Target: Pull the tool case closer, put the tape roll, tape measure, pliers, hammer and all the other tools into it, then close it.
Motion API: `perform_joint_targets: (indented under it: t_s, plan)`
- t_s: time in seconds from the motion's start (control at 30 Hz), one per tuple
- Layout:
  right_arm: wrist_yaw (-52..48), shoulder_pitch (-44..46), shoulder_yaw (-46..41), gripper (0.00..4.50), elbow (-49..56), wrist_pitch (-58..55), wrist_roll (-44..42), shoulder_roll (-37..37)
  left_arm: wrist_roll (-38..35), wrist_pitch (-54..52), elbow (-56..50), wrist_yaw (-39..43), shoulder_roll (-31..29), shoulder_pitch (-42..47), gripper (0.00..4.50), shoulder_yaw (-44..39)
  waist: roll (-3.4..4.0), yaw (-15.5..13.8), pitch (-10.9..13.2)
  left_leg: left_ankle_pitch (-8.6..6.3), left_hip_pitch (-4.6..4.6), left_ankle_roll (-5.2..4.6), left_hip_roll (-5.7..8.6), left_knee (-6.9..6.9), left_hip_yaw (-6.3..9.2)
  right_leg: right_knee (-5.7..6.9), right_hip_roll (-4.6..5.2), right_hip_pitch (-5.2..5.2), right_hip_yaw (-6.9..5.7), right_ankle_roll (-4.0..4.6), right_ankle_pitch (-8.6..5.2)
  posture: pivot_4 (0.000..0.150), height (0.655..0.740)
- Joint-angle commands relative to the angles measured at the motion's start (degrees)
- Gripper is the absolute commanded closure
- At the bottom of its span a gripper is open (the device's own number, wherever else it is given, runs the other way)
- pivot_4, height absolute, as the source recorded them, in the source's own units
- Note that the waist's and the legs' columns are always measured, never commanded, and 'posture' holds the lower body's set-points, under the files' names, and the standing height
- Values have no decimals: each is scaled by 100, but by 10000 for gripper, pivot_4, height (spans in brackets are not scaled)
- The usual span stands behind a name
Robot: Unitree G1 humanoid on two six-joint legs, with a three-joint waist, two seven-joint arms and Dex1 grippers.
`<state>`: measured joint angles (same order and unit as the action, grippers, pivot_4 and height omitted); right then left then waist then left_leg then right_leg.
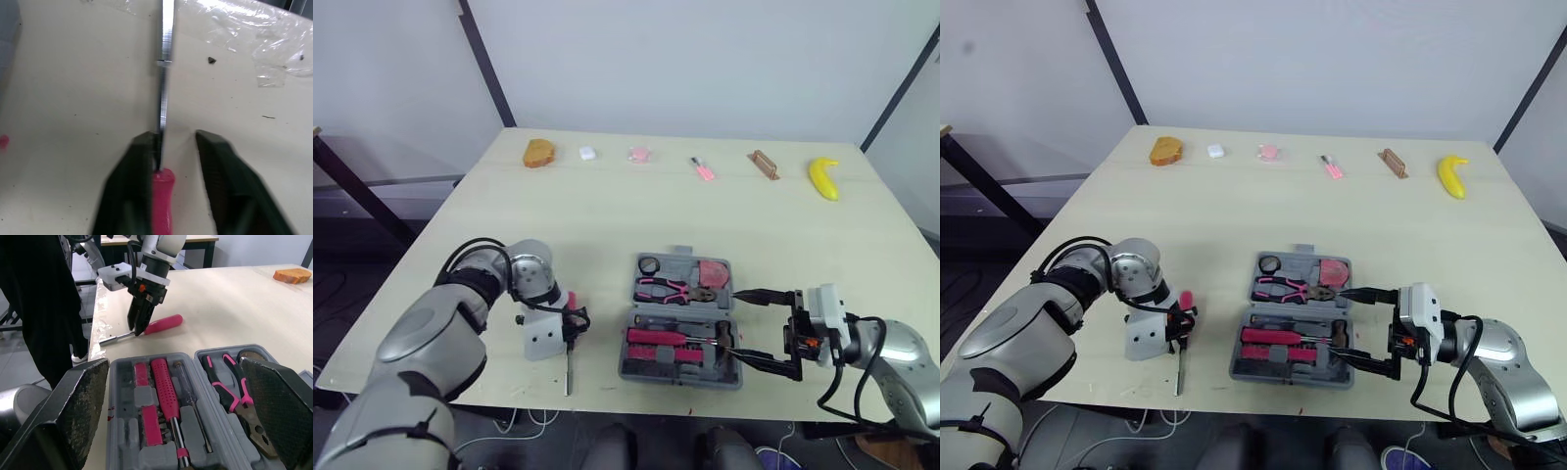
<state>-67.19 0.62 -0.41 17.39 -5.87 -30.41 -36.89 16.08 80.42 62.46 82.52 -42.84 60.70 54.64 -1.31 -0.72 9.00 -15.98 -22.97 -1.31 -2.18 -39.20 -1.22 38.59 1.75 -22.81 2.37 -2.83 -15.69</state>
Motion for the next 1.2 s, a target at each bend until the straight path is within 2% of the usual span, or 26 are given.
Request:
perform_joint_targets:
  t_s: [0.03, 0.13, 0.27, 0.37, 0.47, 0.57, 0.6, 0.97, 1.2]
  plan:
    - [-18, 41, -8, 0, 111, 71, -32, 24, 539, 134, 260, -364, -40, 138, 44373, -151, 0, 7, 0, 0, 1, 0, 0, 0, -1, 2, 0, 0, 1, 0, 0, 1500, 7400]
    - [-7, 28, -6, 0, 129, 67, -27, 33, 843, 203, 377, -632, -25, 182, 44373, -179, 0, 3, 0, 0, 3, 0, 0, 0, 0, 6, -1, 0, 1, 0, 0, 1500, 7400]
    - [16, 8, 4, 0, 157, 63, -16, 46, 882, 93, 536, -721, 48, 174, 44373, -228, 1, 3, 0, 0, 8, 0, 0, -1, -2, 17, 0, 0, 2, 0, 0, 1500, 7400]
    - [33, -10, 7, 0, 176, 59, -9, 52, 914, 192, 576, -745, 74, 179, 35424, -229, 1, 3, 0, 0, 11, 0, 0, -3, -2, 24, -1, 0, 2, 0, 0, 1500, 7400]
    - [56, -3, 15, 0, 185, 35, 3, 53, 1214, 387, 570, -949, 59, 274, 18774, -199, 0, 6, -1, 0, 10, 0, 0, -4, -2, 23, -1, 0, 3, 0, 0, 1500, 7400]
    - [80, 12, 25, 0, 199, 14, 19, 54, 1514, 282, 652, -1053, 32, 416, 6217, -187, 0, 17, -1, 0, 10, 0, 0, -4, -2, 23, -2, 0, 4, 1, 0, 1500, 7400]
    - [84, 17, 26, 0, 200, 9, 21, 54, 1618, 275, 669, -1126, 33, 460, 243, -193, 0, 14, -1, 0, 10, 0, 0, -4, -1, 23, -3, 0, 4, 1, 0, 1500, 7400]
    - [138, 57, 41, 0, 221, -16, 7, 46, 2497, 50, 831, -1985, 157, 845, 243, -237, -2, 2, 1, 0, 7, 0, 1, -5, -3, 21, -1, 0, 4, 0, 0, 1500, 7400]
    - [199, 14, 24, 0, 317, -56, 12, 26, 2753, 91, 906, -2292, 338, 754, 243, -213, -2, 2, 1, 0, 7, 0, 1, -5, -2, 22, -1, 0, 3, 0, 0, 1500, 7400]
